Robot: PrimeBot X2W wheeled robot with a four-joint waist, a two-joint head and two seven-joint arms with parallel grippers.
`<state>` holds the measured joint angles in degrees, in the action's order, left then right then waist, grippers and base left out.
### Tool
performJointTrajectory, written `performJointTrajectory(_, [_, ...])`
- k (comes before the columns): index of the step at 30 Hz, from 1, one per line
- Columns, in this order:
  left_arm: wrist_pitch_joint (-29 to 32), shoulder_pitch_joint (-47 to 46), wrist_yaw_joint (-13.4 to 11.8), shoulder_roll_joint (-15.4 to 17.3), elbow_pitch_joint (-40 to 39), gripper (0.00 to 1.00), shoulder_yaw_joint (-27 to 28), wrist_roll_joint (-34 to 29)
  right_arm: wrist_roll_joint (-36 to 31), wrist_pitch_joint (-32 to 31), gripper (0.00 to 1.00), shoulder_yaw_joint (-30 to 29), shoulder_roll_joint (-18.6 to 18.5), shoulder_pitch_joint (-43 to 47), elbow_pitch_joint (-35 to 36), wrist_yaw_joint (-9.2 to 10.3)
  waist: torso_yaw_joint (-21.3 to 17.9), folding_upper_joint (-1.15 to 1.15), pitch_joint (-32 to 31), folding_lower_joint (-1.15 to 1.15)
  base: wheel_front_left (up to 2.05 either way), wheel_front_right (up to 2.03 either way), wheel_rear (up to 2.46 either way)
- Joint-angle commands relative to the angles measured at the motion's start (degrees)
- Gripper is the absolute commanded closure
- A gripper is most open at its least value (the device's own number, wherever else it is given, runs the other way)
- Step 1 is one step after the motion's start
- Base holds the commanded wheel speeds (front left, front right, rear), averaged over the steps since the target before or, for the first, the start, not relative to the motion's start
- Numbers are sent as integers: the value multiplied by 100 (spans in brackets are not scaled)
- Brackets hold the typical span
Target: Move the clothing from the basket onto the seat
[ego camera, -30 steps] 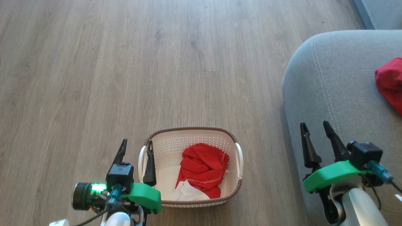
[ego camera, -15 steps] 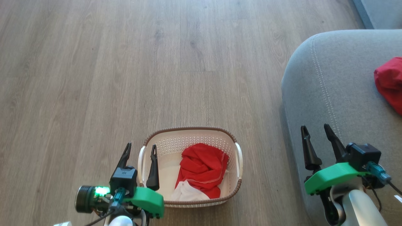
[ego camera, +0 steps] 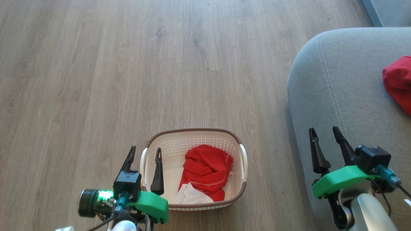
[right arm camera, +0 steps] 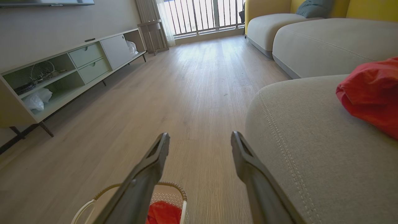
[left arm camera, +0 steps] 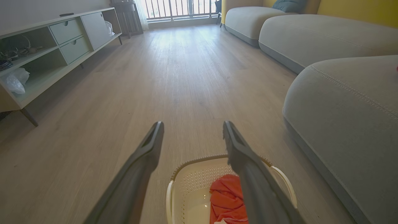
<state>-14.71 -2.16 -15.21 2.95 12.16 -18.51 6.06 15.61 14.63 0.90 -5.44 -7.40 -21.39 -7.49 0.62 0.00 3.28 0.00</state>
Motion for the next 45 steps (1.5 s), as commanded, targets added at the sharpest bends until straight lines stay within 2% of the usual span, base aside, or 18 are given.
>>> performJointTrajectory(1, [-29, -207, 20, -7, -196, 0, 149, 2, -5, 37, 0, 128, 11, -174, 150, 0, -3, 0, 4, 0, 0, 0, 0])
performJointTrajectory(17, [-29, -291, 13, -7, -197, 0, 30, -8, -15, 37, 0, 118, -27, -230, 124, 0, -16, 0, 145, 0, 0, 0, 0])
performJointTrajectory(23, [-29, -371, 37, -7, -158, 0, -23, -15, -80, 37, 0, 35, -46, -296, 1, 0, -71, 0, 379, 0, 0, 0, 0])
performJointTrajectory(33, [-29, -971, 138, -7, 296, 0, -396, -80, -161, 37, 0, -248, -175, -561, -66, 0, -315, 0, 1435, 0, 0, 0, 0])
performJointTrajectory(34, [-29, -1193, 179, -7, 541, 0, -547, -81, -134, 37, 0, -306, -250, -589, -32, 0, -384, 0, 1724, 0, 0, 0, 0])
performJointTrajectory(35, [-29, -1193, 179, -7, 541, 0, -547, -81, -134, 37, 0, -306, -250, -589, -32, 0, -384, 0, 1724, 0, 0, 0, 0])
performJointTrajectory(45, [-29, -2587, 252, -7, 2075, 0, -1077, 48, 13, 37, 0, -450, -423, -783, 326, 0, -720, 0, 3171, 0, 0, 0, 0])
